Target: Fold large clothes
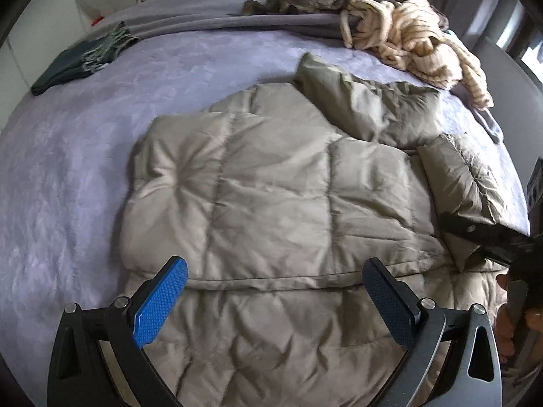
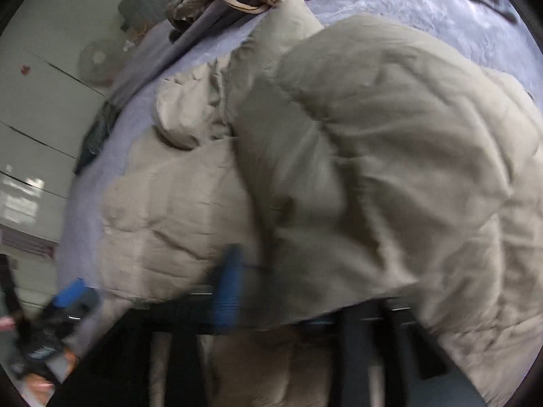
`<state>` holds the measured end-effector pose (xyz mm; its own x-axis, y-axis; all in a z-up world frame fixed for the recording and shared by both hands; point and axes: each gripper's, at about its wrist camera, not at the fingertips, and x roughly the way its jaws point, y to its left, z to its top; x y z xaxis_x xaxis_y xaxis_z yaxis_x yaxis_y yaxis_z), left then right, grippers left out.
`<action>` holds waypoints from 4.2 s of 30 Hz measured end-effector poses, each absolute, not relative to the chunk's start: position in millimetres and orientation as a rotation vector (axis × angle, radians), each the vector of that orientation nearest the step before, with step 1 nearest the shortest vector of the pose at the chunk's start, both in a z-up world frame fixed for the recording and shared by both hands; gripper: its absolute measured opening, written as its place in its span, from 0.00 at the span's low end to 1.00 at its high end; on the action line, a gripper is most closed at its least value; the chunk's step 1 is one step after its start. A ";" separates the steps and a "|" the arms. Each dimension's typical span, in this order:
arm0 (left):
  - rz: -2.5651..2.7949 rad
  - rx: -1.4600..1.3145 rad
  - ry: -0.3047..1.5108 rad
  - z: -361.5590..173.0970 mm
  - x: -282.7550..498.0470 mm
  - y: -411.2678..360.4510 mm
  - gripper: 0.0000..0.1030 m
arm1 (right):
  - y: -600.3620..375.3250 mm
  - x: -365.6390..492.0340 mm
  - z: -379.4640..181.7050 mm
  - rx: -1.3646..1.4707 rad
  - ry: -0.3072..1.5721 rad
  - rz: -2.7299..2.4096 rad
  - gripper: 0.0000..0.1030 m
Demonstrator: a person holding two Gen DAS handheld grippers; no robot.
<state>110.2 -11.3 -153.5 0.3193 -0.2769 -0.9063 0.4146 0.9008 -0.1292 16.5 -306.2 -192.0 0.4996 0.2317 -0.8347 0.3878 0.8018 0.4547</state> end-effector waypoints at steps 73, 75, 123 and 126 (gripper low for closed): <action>-0.499 0.118 1.196 -180.6 156.9 -30.5 0.33 | -431.7 -93.5 -212.2 1.040 0.930 -0.380 0.18; -0.489 0.128 1.186 -174.5 158.2 -21.7 0.33 | -422.1 -94.5 -203.6 1.018 0.964 -0.334 0.48; -0.501 0.321 1.155 -193.8 161.6 -101.0 0.33 | -410.8 -72.2 -169.4 0.423 1.106 -0.596 0.48; -0.483 0.315 1.157 -176.9 157.6 -91.6 0.33 | -410.7 -82.0 -155.6 0.504 1.103 -0.584 0.52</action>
